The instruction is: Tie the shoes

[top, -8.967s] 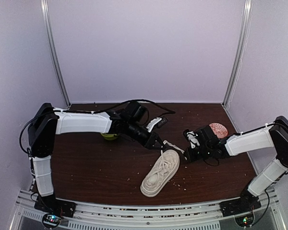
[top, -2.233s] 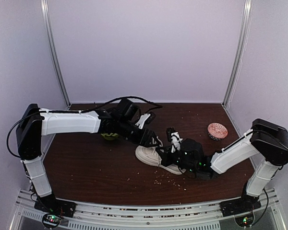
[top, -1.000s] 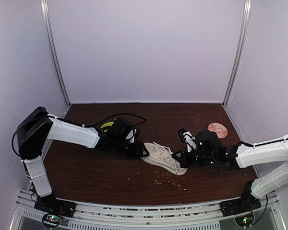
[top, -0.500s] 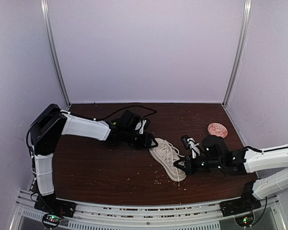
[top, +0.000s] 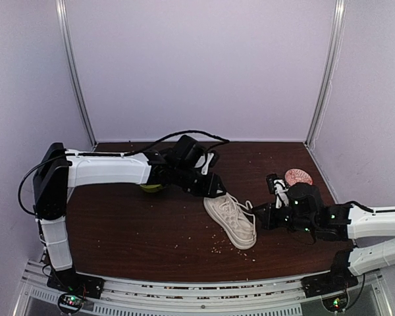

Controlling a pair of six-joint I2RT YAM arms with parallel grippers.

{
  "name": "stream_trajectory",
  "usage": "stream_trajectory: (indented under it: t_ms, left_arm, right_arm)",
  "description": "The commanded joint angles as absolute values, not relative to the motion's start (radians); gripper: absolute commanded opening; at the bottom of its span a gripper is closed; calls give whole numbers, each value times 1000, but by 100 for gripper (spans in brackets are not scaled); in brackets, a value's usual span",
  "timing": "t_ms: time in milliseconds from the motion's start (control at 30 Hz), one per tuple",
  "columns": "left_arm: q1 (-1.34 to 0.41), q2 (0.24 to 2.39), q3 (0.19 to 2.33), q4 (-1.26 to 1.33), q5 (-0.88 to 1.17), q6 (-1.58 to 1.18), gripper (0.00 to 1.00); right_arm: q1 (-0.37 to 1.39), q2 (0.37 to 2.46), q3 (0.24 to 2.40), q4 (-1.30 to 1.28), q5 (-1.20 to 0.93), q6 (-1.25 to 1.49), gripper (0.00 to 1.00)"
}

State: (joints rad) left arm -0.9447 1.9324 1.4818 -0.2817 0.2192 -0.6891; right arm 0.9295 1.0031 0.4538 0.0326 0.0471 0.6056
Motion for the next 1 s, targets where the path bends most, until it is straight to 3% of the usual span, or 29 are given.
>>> stream_trajectory:
  t_ms: [0, 267, 967]
  left_arm:
    - [-958, 2011, 1567, -335, 304, -687, 38]
    - [-965, 2086, 1643, -389, 323, -679, 27]
    - [-965, 2197, 1740, -400, 359, -686, 25]
  right_arm:
    - [928, 1011, 493, -1, 116, 600, 0]
    - [927, 1012, 494, 6, 125, 606, 0]
    - [927, 1009, 470, 21, 123, 620, 0]
